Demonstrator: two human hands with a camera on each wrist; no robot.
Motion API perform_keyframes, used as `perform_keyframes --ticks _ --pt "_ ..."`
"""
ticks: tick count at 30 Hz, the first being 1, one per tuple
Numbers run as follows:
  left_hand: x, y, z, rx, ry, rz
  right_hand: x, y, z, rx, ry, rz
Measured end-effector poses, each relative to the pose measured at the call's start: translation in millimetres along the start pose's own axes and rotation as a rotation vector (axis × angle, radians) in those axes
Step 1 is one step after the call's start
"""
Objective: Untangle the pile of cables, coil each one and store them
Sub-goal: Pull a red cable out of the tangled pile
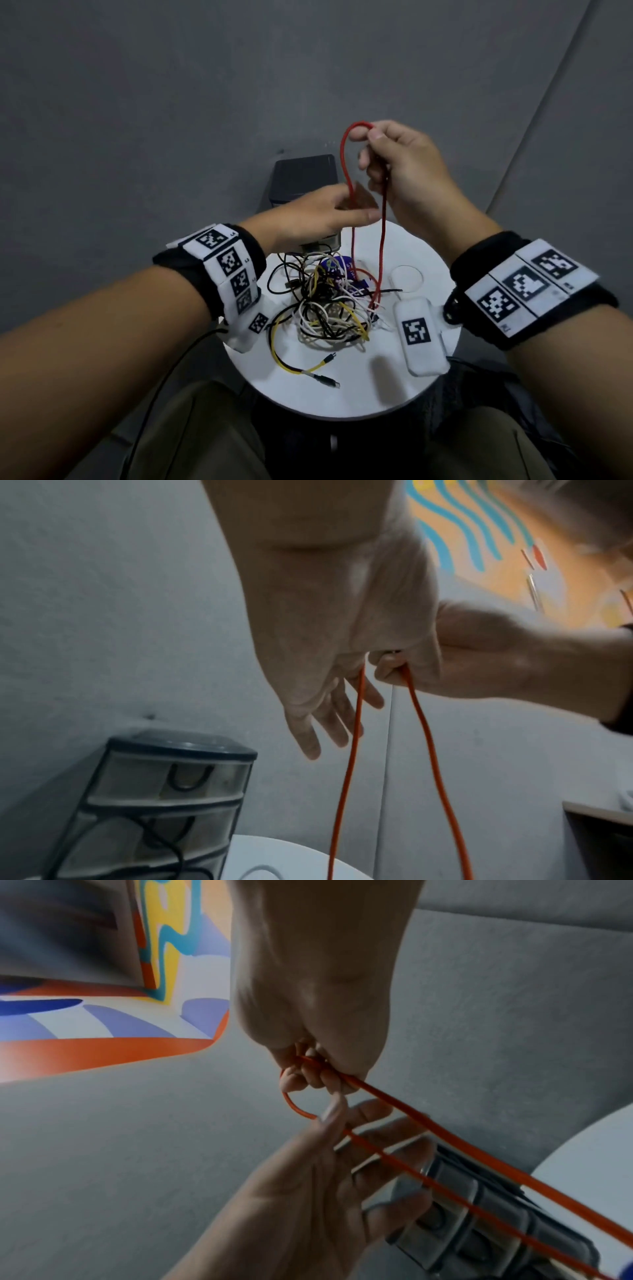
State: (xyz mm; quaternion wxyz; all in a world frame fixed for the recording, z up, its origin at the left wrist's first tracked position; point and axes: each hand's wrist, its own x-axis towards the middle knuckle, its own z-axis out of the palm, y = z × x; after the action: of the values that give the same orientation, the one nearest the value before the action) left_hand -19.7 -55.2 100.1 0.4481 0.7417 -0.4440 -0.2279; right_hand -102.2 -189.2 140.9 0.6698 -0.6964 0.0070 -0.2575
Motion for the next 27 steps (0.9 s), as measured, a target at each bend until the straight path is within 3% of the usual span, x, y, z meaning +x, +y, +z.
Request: perform_keyframes --ticks 7,9,13,16,20,22,25,27 --pt "-6.9 5.8 -0.3 -0.136 0.056 -0.07 -12.3 20.2 1.2 -0.06 -0.096 0.062" --pt "-7.0 10.0 -8.7 -0.203 0.18 -0.056 -20.3 35.6 -6.8 -0.187 -0.124 0.142" --pt "-5.4 31.9 -36.0 -0.376 0.434 0.046 -42.2 79.3 -21.4 -0.442 -0.33 0.371" --pt "-4.7 46.3 -53.8 -0.469 0.509 0.106 -53.7 109.6 -31.2 -0.841 -0.503 0.39" --pt "-5.0 40.1 -46.8 -0.426 0.535 0.059 -47.3 91.6 -29.2 -1.099 -0.48 0.365" --pt "-3.5 27.8 -34.7 -0.423 0.512 0.005 -34.5 70.3 -21.2 -1.071 -0.429 0.353" --pt "-2.3 12.5 -15.9 -0.441 0.481 -0.074 -12.7 39.1 -1.8 -0.787 -0.363 0.349" --pt "-2.9 9.8 -1.9 -0.449 0.375 -0.111 -1.3 18.4 7.2 -0.621 -0.316 0.31"
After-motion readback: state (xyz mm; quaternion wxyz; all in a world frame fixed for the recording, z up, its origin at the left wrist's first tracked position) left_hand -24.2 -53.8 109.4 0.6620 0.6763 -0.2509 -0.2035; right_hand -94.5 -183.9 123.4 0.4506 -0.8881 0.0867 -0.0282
